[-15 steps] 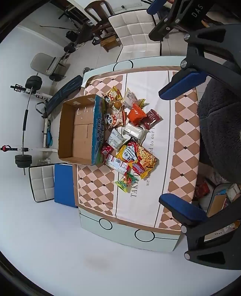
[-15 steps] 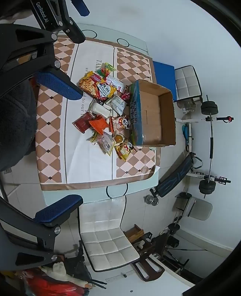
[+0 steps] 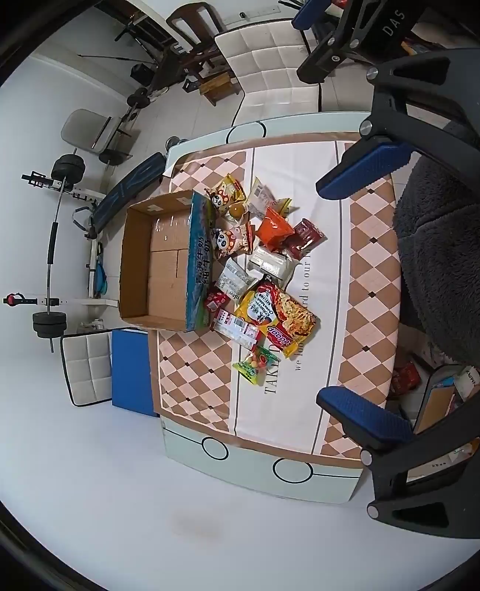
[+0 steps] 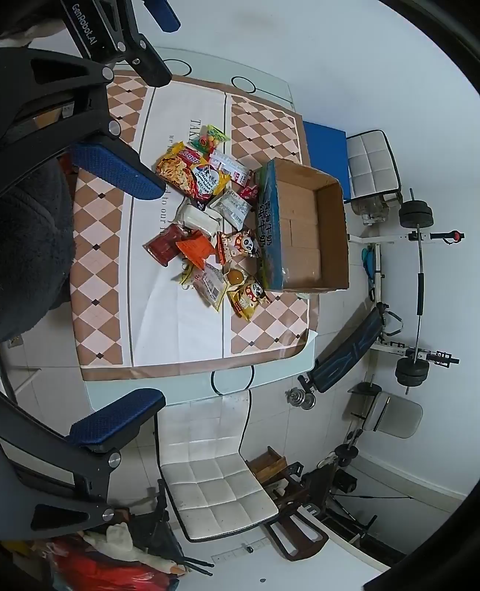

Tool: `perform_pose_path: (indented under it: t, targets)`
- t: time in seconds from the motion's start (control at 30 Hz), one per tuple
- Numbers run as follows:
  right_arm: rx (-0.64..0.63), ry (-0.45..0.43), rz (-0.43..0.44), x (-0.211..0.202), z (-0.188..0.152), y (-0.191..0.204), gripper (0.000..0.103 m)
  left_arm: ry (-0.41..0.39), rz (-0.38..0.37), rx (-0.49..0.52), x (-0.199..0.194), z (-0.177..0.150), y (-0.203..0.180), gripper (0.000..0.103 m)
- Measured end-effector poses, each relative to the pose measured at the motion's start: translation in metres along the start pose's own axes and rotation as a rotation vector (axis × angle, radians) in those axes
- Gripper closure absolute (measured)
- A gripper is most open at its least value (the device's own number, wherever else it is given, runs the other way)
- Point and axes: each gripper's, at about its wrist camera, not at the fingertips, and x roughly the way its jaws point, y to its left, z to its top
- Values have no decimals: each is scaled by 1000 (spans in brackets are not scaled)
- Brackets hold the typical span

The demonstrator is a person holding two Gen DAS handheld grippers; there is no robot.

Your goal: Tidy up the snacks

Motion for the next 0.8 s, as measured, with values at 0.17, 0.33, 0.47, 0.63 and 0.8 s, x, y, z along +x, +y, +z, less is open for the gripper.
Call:
perform_pose_path:
  t: [0.17, 0.33, 0.47, 0.63, 0.8]
  targets:
    - [0, 1, 1, -1, 0, 1, 0, 1, 0, 0, -1, 0, -3, 0]
    - [0, 0, -2, -1, -1, 3, 0, -3, -1, -2, -5, 1, -4, 0]
    - [-1, -2, -2, -3, -2, 3, 0, -4, -1, -1, -8, 3, -3, 0]
    - [-3, -4, -2, -7, 2, 4, 0, -5, -4, -1, -8, 8, 1, 0]
    - [-4, -9, -4, -8, 2, 5, 0, -8, -4, -2, -9, 9, 2, 0]
